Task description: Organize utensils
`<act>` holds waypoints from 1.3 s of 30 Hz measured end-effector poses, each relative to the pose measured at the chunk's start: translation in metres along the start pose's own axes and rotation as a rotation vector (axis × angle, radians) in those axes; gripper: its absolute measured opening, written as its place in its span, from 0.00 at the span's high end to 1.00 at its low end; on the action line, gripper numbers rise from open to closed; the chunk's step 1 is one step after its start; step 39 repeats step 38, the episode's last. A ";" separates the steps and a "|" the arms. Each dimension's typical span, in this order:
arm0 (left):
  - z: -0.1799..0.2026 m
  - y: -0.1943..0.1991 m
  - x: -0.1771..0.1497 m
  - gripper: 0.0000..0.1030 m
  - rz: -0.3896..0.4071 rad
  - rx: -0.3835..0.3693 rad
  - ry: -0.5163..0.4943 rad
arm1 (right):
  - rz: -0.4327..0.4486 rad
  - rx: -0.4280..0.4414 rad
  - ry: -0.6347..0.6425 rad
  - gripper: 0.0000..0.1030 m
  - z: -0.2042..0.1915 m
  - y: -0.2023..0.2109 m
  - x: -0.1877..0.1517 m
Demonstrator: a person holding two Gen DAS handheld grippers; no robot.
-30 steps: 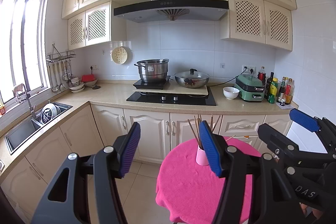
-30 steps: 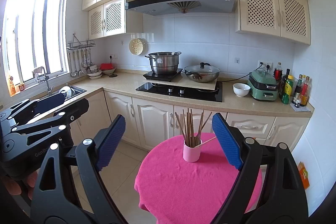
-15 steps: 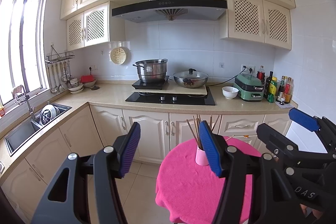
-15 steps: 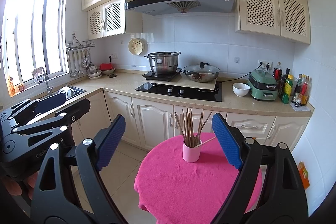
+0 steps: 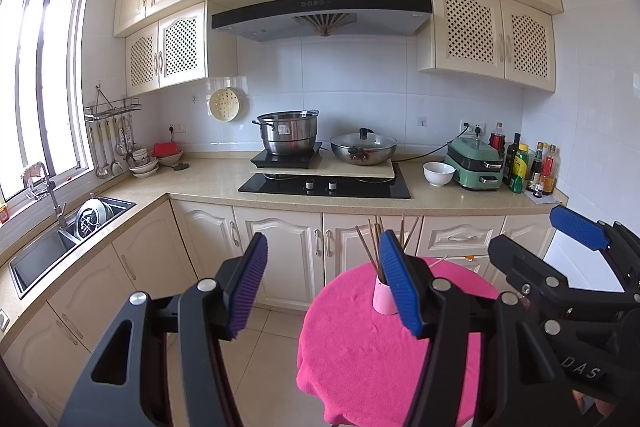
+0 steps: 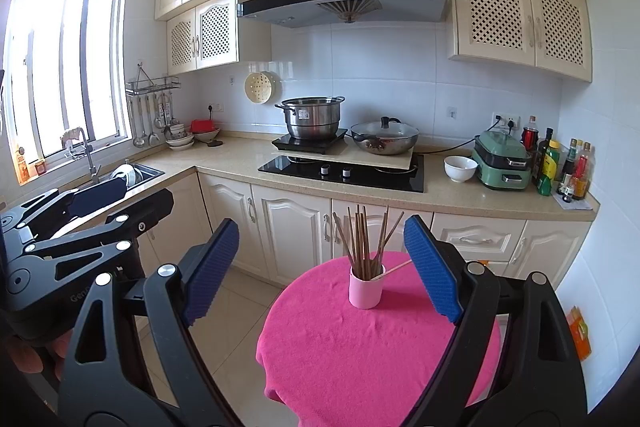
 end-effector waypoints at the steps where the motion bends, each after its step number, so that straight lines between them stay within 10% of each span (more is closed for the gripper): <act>1: 0.000 -0.001 0.000 0.44 0.000 0.000 -0.001 | -0.001 -0.001 0.000 0.19 0.000 -0.001 0.000; 39: 0.027 -0.073 -0.052 0.44 -0.156 -0.012 -0.004 | -0.092 -0.067 -0.052 0.19 0.061 -0.045 -0.037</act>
Point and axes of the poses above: each gripper's, at about its wrist camera, not at the fingertips, and y roughly against the way its jaws point, z to its right, x to its top, the point moved 8 cm from there along -y, roughly the way its jaws point, and after that the axes turned 15 degrees about z, right-handed, at the moved point
